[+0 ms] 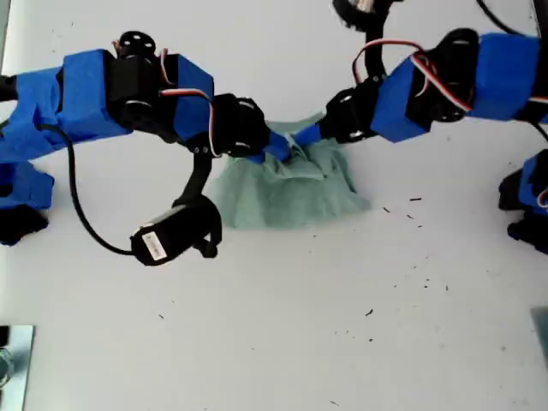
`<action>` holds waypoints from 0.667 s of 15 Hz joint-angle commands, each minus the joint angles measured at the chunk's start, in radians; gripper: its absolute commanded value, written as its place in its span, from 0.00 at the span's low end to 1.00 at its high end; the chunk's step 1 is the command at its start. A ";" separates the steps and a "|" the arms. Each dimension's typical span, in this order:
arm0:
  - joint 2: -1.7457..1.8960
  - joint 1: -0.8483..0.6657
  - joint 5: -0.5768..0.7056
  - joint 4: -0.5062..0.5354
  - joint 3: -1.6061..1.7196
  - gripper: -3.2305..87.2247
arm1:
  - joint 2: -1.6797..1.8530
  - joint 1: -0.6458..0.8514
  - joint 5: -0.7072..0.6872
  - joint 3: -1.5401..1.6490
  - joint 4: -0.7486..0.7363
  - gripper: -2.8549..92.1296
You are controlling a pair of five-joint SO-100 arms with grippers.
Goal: Fold t shirt
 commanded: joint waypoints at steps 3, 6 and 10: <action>0.328 -0.127 0.000 0.147 0.144 0.33 | 0.692 0.224 -0.035 0.282 -0.041 0.29; 0.908 -0.121 -0.058 -0.181 0.900 0.31 | 1.015 0.268 -0.028 0.492 0.207 0.26; 1.402 0.095 -0.232 -0.466 1.603 0.23 | 1.519 0.164 0.141 1.055 0.314 0.20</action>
